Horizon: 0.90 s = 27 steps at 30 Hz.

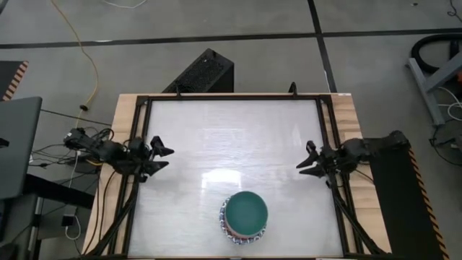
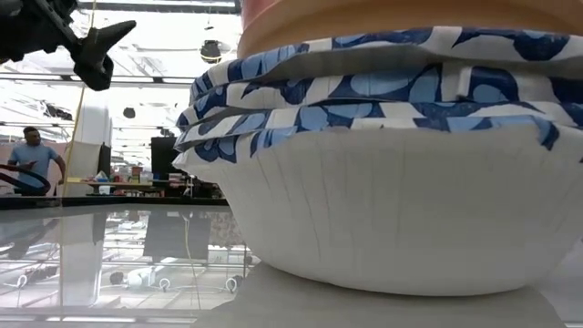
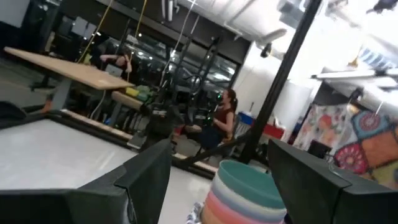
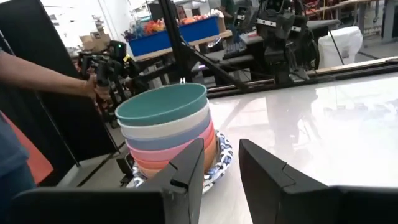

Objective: Nest bowls inside each other by size order
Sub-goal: Return to Home Position

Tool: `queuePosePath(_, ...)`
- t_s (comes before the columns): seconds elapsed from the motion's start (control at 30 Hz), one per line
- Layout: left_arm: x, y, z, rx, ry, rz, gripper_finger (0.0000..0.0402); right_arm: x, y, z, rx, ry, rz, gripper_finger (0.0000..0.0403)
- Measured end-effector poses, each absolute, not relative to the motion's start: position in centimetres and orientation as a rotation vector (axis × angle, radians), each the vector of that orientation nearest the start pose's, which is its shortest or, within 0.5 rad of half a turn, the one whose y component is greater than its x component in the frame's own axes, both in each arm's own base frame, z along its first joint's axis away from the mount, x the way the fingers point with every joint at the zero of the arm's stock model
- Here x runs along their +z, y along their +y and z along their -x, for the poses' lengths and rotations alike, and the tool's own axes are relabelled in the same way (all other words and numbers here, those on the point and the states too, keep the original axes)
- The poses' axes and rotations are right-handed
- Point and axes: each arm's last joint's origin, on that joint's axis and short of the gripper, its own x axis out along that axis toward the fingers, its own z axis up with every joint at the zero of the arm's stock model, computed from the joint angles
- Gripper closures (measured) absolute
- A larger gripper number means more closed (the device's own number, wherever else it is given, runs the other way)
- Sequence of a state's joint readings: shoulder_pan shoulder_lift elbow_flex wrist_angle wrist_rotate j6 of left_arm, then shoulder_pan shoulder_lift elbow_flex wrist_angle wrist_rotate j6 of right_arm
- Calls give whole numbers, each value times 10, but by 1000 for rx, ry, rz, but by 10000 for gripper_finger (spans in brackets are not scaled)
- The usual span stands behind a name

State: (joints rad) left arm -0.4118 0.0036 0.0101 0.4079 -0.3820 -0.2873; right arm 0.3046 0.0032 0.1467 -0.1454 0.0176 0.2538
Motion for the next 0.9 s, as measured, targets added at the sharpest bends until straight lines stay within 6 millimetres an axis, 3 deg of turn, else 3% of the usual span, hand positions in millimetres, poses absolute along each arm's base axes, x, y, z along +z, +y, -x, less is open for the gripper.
queuePosePath(0.17,197,-25,-87,-44,-311,416,146,171,29,-93,292,-8,-227,281)
queuePosePath(0.9,178,-24,-91,70,-135,379,146,169,13,-96,119,-39,-62,281)
